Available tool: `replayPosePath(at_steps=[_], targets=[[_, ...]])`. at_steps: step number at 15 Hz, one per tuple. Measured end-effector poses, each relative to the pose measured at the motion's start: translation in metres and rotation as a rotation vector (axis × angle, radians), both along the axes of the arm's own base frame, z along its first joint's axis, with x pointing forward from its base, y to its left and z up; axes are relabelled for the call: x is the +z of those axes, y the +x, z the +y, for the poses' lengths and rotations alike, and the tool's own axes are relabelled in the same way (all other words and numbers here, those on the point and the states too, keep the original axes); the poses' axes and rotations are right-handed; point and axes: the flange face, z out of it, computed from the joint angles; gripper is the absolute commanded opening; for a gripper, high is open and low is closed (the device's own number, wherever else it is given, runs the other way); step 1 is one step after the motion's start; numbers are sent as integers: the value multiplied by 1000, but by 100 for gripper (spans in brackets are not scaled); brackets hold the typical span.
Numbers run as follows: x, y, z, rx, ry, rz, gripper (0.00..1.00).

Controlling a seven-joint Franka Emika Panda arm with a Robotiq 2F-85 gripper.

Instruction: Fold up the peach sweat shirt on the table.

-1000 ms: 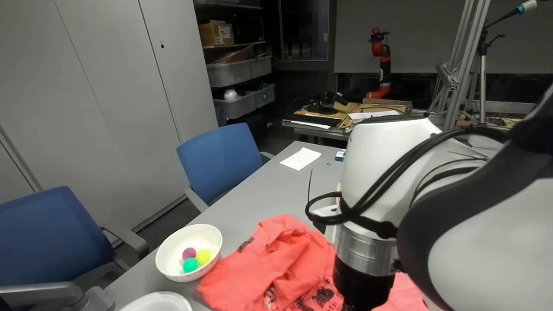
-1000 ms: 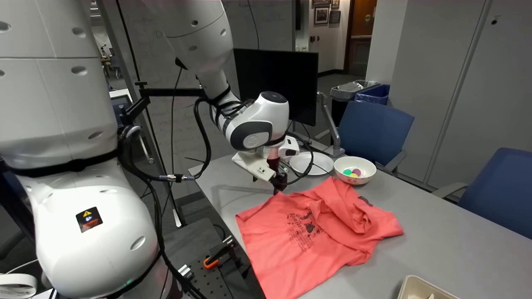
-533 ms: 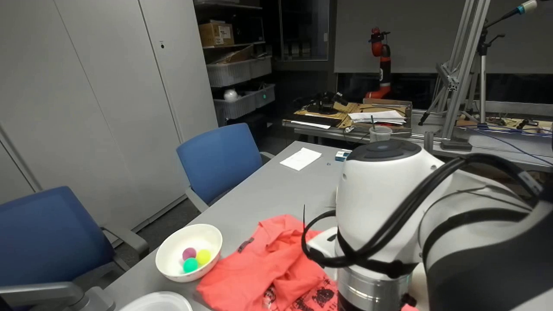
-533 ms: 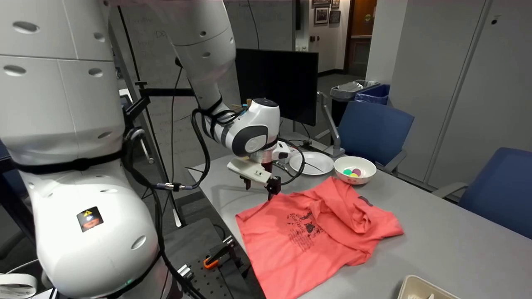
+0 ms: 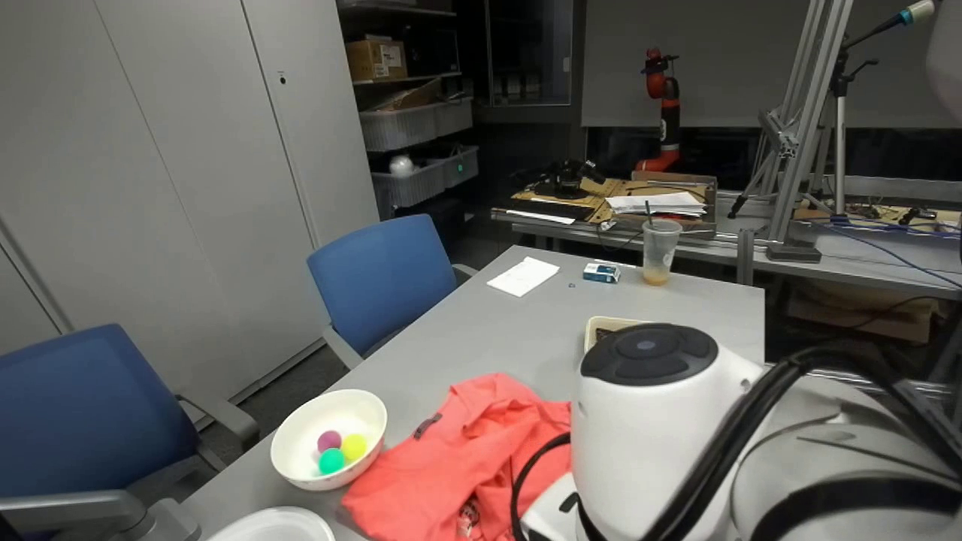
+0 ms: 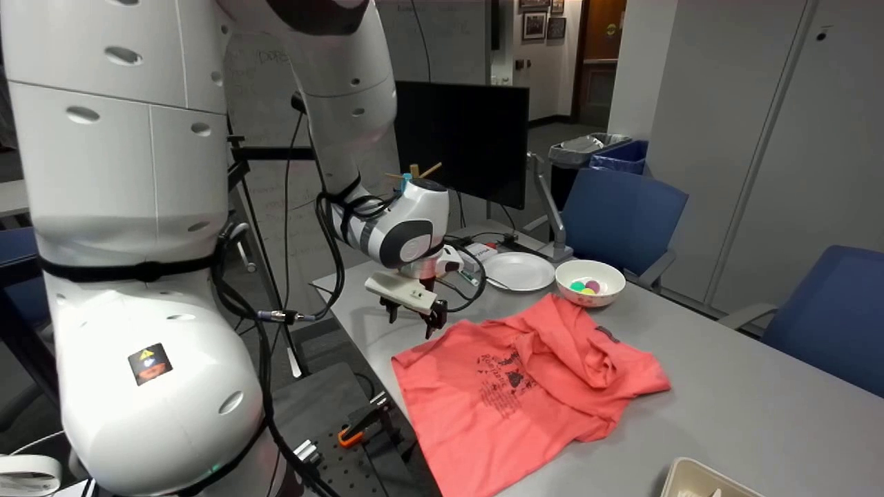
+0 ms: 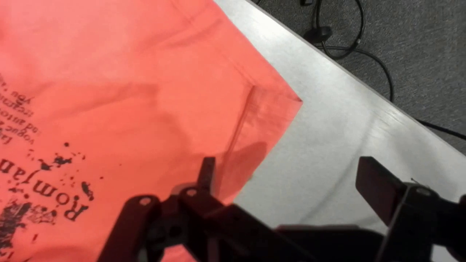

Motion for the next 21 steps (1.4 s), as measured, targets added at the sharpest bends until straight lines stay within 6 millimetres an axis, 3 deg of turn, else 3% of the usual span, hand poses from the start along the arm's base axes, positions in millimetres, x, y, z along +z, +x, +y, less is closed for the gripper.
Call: replayPosePath(at_steps=[2,6,10,12,13,21], targets=[[-9,-3,3,30,-7,-7,90],[-29,-6,2,60,-10,-33,100],[-49,-7,2,72,-23,-45,97],[-58,-9,4,77,-32,-39,87],[-61,-10,6,80,-36,-35,68],[-72,-16,21,78,-47,-23,7]])
